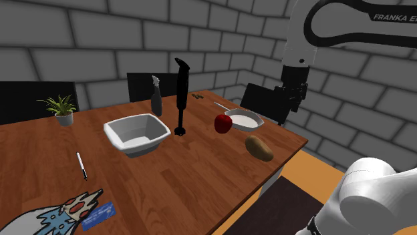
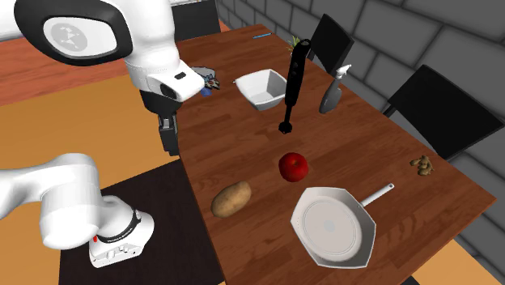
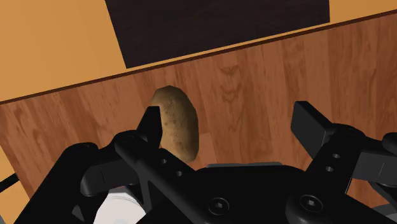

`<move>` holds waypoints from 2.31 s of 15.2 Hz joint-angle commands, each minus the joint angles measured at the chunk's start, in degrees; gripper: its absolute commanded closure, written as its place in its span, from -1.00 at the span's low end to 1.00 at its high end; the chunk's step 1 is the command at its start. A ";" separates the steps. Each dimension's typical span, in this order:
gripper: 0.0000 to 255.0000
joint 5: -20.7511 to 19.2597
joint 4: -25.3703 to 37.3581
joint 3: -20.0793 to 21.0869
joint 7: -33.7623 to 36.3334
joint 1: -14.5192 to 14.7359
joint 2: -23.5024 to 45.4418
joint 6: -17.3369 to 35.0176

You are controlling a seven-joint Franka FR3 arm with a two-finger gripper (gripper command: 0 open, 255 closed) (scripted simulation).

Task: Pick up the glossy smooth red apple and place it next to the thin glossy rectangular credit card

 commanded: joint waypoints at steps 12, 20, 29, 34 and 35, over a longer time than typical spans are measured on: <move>-1.00 -4.42 1.21 -12.49 -23.90 3.25 14.74 19.87; -1.00 0.59 9.15 -19.72 -42.61 6.84 30.67 31.19; -1.00 14.16 24.60 -21.97 -65.07 7.39 50.91 36.41; -1.00 17.20 26.90 -21.07 -68.97 6.62 55.38 38.37; -1.00 17.42 26.55 -20.99 -69.12 6.61 55.72 39.02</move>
